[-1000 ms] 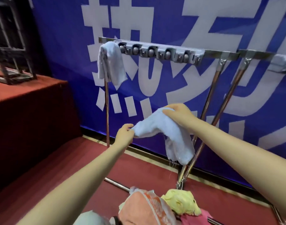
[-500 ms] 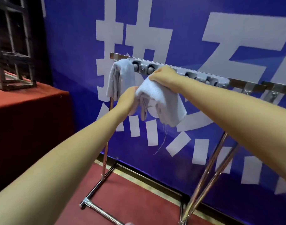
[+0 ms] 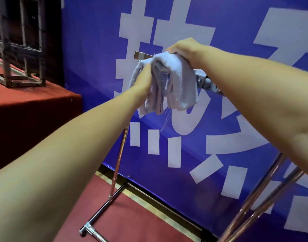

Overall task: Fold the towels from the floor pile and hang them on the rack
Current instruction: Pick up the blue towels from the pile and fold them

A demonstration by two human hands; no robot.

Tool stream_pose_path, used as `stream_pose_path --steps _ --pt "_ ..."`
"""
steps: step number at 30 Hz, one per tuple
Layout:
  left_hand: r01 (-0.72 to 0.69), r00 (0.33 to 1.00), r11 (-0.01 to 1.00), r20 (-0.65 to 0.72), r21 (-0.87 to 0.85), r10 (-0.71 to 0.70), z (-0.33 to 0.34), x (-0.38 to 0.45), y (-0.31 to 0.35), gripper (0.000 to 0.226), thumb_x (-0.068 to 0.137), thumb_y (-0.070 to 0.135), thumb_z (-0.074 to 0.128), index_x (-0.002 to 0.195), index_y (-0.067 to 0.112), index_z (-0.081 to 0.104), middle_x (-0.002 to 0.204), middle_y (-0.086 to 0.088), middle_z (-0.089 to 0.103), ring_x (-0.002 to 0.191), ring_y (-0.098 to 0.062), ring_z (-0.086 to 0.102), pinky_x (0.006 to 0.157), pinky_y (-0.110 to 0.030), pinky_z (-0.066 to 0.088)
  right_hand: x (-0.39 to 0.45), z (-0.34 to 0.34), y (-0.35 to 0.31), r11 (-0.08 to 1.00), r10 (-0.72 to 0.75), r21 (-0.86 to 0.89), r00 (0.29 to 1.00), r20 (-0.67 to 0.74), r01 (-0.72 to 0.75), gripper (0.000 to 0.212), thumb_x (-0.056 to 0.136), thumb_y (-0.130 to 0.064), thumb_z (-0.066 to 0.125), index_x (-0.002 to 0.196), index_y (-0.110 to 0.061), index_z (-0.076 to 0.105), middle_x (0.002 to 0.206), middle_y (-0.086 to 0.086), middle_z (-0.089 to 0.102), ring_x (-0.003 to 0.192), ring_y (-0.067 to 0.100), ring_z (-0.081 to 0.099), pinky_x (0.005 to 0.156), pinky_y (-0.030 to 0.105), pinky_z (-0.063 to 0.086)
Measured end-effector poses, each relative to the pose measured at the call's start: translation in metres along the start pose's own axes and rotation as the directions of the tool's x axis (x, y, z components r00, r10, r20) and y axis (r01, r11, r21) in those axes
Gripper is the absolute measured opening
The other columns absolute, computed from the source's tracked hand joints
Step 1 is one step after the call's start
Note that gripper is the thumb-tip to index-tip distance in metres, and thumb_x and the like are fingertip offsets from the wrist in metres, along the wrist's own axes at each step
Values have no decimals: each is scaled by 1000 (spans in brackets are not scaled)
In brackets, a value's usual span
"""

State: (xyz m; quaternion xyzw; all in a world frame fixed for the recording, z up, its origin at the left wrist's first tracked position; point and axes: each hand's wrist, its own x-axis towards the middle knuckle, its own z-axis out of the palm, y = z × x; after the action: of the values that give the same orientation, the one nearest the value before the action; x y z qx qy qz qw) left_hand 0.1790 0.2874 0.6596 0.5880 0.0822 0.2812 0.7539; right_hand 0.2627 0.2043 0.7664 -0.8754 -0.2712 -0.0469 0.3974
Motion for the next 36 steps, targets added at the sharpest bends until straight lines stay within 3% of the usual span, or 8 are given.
stream_pose_path --steps 4,10,14,18,23,27,31,36 --pt "59 996 998 65 0 -59 3 6 -3 51 103 30 34 56 13 48 34 4 44 35 -8 45 49 -17 39 18 -4 8 999 33 -31 998 -57 -34 44 72 -18 61 114 -7 64 110 12 68 90 22 67 83 34 56" --pt "104 995 994 15 -30 -104 6 17 -26 56 102 46 26 113 10 67 89 -8 70 79 -20 64 73 -32 53 28 6 31 990 -4 -144 999 -35 -1 38 88 -15 58 125 -4 59 126 12 60 90 16 54 69 24 47" --pt "125 992 979 -3 -163 -127 11 18 -28 52 102 46 31 103 9 67 83 -8 70 70 -16 64 62 -24 52 30 11 34 952 -82 -304 988 -129 40 29 85 -11 53 109 -9 69 113 6 68 98 19 63 84 29 53" --pt "180 983 978 -1 -108 -181 16 26 -37 51 101 50 33 89 15 67 81 -5 70 94 -22 65 77 -32 49 24 14 39 915 -168 -391 973 -157 95 19 82 -17 48 65 -12 52 66 6 53 61 21 45 51 24 38" --pt "295 955 955 44 -23 -294 16 24 -62 51 96 54 37 95 18 71 91 -3 76 88 -21 69 73 -29 55 10 20 47 833 -292 -527 944 -155 171 40 92 -27 41 54 -16 30 55 0 32 55 20 32 47 29 22" --pt "88 991 996 -99 -16 -89 21 18 -61 38 89 46 42 82 23 71 85 1 73 91 -20 68 93 -44 53 -6 30 54 756 -359 -626 920 -154 190 36 97 -28 31 85 -9 58 89 10 56 85 30 50 65 32 32" --pt "-95 991 995 -94 -38 91 21 4 -36 33 91 48 47 103 28 70 103 0 74 105 -17 67 100 -41 48 -25 34 62 798 -398 -526 913 -94 294 36 97 -30 32 125 -24 54 119 14 54 108 34 54 85 42 44" --pt "-250 960 893 -21 375 278 14 -25 -9 37 103 26 32 134 21 52 131 -2 58 118 -15 55 98 -25 43 -78 25 77 844 -359 -451 931 -70 291 39 97 -27 38 134 -23 49 132 12 48 116 31 52 90 40 44"
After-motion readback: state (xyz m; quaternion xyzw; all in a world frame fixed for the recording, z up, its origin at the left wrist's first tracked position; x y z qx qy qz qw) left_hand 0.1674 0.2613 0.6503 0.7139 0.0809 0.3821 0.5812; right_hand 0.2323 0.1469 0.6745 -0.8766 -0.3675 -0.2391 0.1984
